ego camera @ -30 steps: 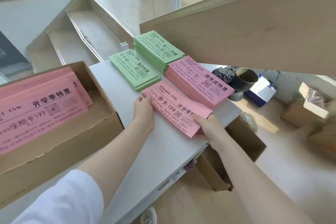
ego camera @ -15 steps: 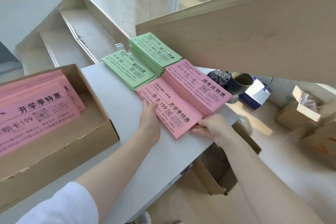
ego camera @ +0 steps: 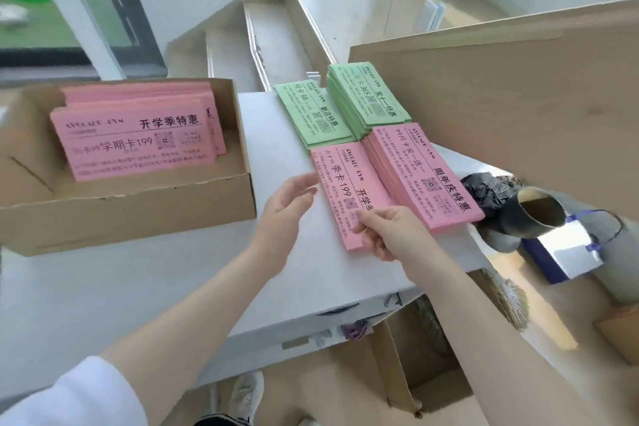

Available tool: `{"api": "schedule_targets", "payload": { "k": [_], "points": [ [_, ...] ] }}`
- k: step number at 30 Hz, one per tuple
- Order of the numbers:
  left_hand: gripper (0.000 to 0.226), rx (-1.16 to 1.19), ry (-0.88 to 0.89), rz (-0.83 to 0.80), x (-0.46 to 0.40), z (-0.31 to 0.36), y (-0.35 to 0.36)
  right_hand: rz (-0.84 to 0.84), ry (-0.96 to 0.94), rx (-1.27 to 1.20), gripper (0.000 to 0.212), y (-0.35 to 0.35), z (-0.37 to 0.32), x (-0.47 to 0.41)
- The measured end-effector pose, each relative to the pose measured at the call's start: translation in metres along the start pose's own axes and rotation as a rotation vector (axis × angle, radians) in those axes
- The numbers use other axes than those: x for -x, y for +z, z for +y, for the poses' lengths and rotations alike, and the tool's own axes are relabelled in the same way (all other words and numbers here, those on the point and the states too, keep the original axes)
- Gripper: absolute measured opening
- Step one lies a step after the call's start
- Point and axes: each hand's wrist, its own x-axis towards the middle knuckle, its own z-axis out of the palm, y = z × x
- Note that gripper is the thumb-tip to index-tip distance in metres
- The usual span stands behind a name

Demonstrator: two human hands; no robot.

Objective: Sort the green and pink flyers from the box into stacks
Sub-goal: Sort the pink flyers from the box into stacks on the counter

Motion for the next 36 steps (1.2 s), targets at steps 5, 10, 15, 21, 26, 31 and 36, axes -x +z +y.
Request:
{"api": "schedule_targets", "payload": {
  "k": [5,10,15,21,26,31,36],
  "points": [
    [0.024,-0.126,0.242,0.063,0.037,0.041,-0.055,-0.114,-0.21,-0.08,0.021,0.058,-0.045,-0.013],
    [0.023,-0.301,0.384,0.187,0.035,0.078,-0.128,-0.194,-0.399,-0.053,0.02,0.119,-0.088,-0.031],
    [0.027,-0.59,0.392,0.256,-0.008,0.105,-0.208,-0.17,-0.351,0.016,0.012,0.176,-0.119,-0.081],
    [0.034,-1.422,0.347,-0.02,-0.09,0.112,-0.287,-0.063,-0.083,0.039,0.02,0.226,-0.147,-0.144],
    [0.052,-1.775,0.299,-0.278,-0.129,0.103,-0.31,0.053,-0.015,0.09,0.023,0.24,-0.142,-0.171],
    [0.055,-1.685,0.428,-0.273,-0.142,0.096,-0.321,0.117,-0.011,0.095,0.025,0.246,-0.141,-0.171],
    [0.058,-1.655,0.446,-0.279,-0.142,0.093,-0.322,0.008,0.023,0.139,0.033,0.253,-0.14,-0.167]
  ]
}}
